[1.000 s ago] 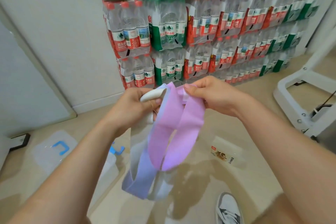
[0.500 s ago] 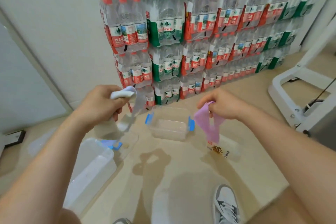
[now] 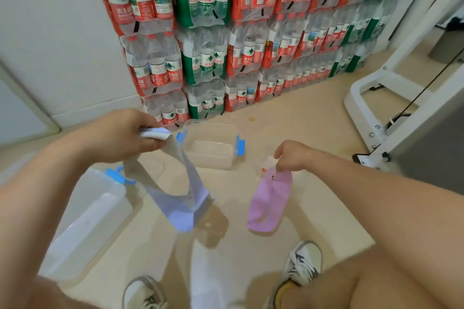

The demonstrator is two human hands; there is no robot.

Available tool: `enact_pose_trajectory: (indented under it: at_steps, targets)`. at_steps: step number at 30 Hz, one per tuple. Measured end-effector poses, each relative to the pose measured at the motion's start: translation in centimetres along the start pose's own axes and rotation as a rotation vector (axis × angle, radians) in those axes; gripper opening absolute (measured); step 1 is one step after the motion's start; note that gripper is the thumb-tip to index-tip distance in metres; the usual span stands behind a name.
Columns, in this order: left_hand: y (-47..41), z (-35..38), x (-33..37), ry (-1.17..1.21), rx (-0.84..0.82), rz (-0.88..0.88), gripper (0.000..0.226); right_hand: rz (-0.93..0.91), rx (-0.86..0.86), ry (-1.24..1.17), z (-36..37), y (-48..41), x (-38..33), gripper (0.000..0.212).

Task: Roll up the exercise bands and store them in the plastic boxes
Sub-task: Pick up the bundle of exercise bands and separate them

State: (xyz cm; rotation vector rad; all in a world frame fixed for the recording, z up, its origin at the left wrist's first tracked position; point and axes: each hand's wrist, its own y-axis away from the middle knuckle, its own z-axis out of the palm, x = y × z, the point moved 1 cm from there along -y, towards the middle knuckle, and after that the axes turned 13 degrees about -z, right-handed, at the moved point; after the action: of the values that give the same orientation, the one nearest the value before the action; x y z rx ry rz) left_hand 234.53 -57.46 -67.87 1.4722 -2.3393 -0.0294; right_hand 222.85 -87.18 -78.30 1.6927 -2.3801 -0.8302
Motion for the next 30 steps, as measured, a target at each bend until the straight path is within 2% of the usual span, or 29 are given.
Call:
enact_pose_trajectory:
  at_steps: [1,3,5,6,9,11,13,15,18,22,26,28,30]
  targets:
    - [0.0,0.2,0.3,-0.016,-0.022,0.013,0.014,-0.006,-0.033,-0.014,-0.7,0.4,-0.9,0.053]
    - [-0.1,0.5,0.9,-0.048,-0.033,0.052,0.014,-0.086,-0.071,-0.35,-2.6,1.7,-3.5,0.079]
    - [0.0,0.7,1.5,-0.019,-0.054,0.082,0.013,-0.272,-0.069,-0.723,-4.2,3.5,-6.9,0.086]
    - [0.1,0.8,1.8,0.01,-0.08,0.094,0.014,-0.377,-0.053,-0.775,-4.8,4.4,-8.6,0.085]
    - [0.6,0.7,2.9,0.112,-0.159,0.142,0.02,-0.625,0.138,-0.627,-4.8,6.1,-12.5,0.075]
    - [1.0,0.6,3.2,0.118,-0.155,0.175,0.025,-0.708,0.329,-0.517,-4.2,6.0,-13.8,0.049]
    - [1.0,0.6,3.0,0.11,-0.128,0.175,0.032,-0.707,0.403,-0.464,-3.9,5.6,-14.0,0.013]
    - [0.8,0.7,2.7,0.107,-0.085,0.172,0.035,-0.669,0.4,-0.484,-4.0,5.1,-13.7,0.012]
    - [0.6,0.3,2.8,0.129,0.078,0.18,0.028,-0.651,0.384,-0.557,-4.4,5.0,-13.4,0.021]
    - [0.8,-0.7,2.9,0.255,0.229,0.186,0.013,-0.603,0.189,-0.709,-5.0,5.2,-12.7,0.031]
    - [0.6,-0.7,2.5,0.36,0.232,0.143,0.015,-0.55,-0.013,-0.869,-5.6,5.1,-11.5,0.015]
    - [0.5,-1.0,2.3,0.291,0.298,0.091,0.015,-0.489,-0.027,-0.883,-5.9,4.9,-10.9,0.013]
    - [0.7,-2.2,1.7,0.226,0.436,0.04,0.016,-0.451,0.012,-0.865,-6.1,4.6,-10.4,0.008]
